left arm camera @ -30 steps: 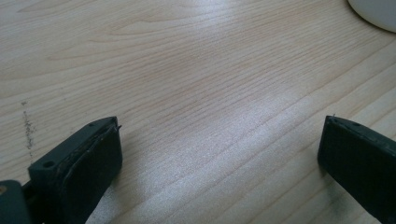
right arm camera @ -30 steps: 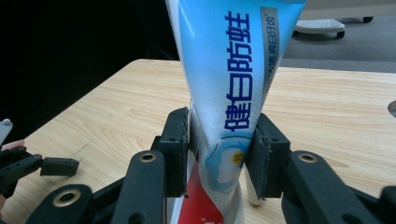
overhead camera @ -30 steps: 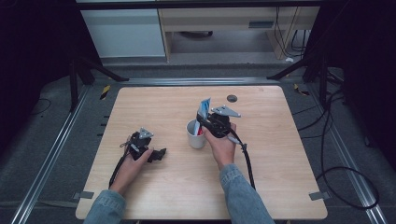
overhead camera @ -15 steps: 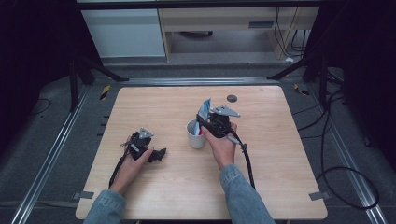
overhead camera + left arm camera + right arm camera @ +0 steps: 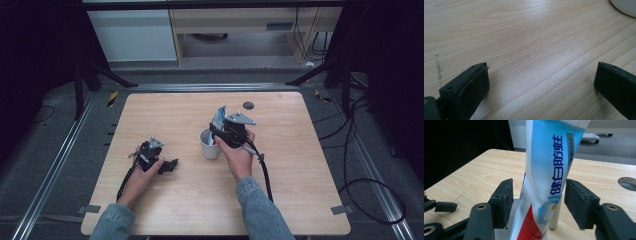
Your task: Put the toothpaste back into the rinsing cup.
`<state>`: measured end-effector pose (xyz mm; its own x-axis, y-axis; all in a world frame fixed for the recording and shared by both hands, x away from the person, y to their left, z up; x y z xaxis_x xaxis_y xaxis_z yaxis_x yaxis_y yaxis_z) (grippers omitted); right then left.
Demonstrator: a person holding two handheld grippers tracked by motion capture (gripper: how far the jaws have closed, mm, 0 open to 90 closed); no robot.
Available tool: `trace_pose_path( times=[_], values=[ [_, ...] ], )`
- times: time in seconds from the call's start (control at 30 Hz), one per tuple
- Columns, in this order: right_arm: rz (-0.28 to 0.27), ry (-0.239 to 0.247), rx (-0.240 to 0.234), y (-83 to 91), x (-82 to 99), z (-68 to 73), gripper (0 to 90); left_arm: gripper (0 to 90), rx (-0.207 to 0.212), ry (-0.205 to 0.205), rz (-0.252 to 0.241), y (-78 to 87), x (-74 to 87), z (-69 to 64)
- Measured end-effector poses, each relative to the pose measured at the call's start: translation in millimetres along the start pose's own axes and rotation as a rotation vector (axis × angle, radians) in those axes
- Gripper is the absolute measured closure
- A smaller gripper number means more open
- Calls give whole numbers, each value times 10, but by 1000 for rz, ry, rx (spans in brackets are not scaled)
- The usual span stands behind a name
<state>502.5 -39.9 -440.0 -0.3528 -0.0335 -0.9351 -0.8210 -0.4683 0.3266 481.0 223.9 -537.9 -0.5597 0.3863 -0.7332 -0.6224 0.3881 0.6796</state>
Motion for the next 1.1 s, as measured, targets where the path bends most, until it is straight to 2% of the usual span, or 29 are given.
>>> trace_pose_path(
  times=[0.3, 0.43, 0.63, 0.83, 1.1],
  values=[
    [2, 13, 15, 41, -25, -11, 302, 0, 0, 1, -1, -1, 0, -1],
    [4, 10, 11, 56, -32, -14, 268, 0, 0, 0, 0, 0, 0, 0],
    [5, 40, 7, 83, -39, -2, 213, 0, 0, 3, -3, -2, 0, -2],
    [1, 41, 7, 105, -52, 4, 152, 0, 0, 0, 0, 0, 0, 0],
    [9, 55, 14, 146, -64, -2, 118, 0, 0, 0, 0, 0, 0, 0]
  ],
)
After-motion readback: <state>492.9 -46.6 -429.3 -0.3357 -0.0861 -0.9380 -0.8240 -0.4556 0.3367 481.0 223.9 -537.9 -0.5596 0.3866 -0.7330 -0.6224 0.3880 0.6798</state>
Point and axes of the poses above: each handheld gripper's, and its own axes: y roughly backward along the jaws, x roughly out of its underside, z roughly to its left, the point moved 4 cm from there along -y, roughly forward along the jaws, and after that the axes turned 2 degrees about -z, right-handed, at the moved point
